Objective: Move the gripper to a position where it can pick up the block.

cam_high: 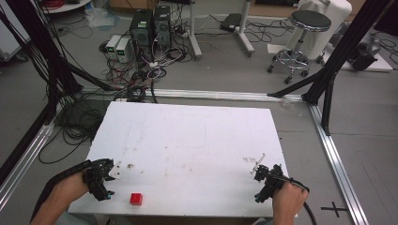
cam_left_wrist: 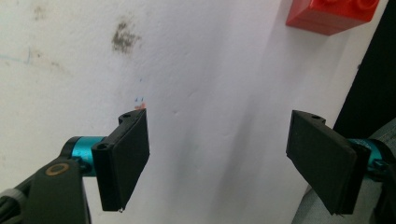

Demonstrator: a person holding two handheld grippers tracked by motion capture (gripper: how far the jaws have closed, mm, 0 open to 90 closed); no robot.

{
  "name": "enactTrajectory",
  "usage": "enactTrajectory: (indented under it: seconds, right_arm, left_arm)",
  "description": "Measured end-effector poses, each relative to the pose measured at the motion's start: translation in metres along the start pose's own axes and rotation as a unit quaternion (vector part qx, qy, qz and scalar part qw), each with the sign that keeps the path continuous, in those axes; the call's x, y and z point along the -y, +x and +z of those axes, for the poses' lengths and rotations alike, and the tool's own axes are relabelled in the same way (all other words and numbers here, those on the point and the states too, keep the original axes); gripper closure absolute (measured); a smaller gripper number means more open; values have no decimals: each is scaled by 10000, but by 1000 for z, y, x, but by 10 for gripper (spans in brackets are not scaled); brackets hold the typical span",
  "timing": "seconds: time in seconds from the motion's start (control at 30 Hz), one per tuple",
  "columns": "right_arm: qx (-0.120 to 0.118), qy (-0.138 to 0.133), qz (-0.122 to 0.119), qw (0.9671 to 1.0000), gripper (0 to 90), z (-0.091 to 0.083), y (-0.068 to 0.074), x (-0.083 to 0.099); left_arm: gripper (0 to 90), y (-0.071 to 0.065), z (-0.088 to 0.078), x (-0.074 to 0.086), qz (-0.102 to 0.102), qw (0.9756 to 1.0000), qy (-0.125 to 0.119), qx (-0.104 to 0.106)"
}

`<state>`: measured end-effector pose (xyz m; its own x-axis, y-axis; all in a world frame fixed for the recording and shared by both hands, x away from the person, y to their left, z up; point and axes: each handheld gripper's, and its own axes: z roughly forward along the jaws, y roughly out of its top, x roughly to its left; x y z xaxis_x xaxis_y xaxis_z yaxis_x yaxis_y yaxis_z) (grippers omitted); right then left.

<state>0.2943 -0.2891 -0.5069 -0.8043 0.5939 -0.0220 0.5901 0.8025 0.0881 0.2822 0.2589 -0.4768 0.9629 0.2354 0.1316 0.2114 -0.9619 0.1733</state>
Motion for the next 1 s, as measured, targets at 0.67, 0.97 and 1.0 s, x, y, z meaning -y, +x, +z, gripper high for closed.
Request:
enactTrajectory:
  seconds: [0.67, 0.97, 1.0]
  right_arm:
    - [-9, -20, -13, 10000, 29, -1, -1, 0]
    - [-13, -44, 8, 10000, 29, -1, 0, 0]
    - [-17, -44, 9, 10000, 29, -1, 0, 0]
  left_arm:
    - [217, -14, 0, -34, 495, 9985, 76, 221]
    - [217, -24, 2, -47, 686, 9972, 91, 277]
    - [216, -25, 2, -51, 717, 9970, 83, 269]
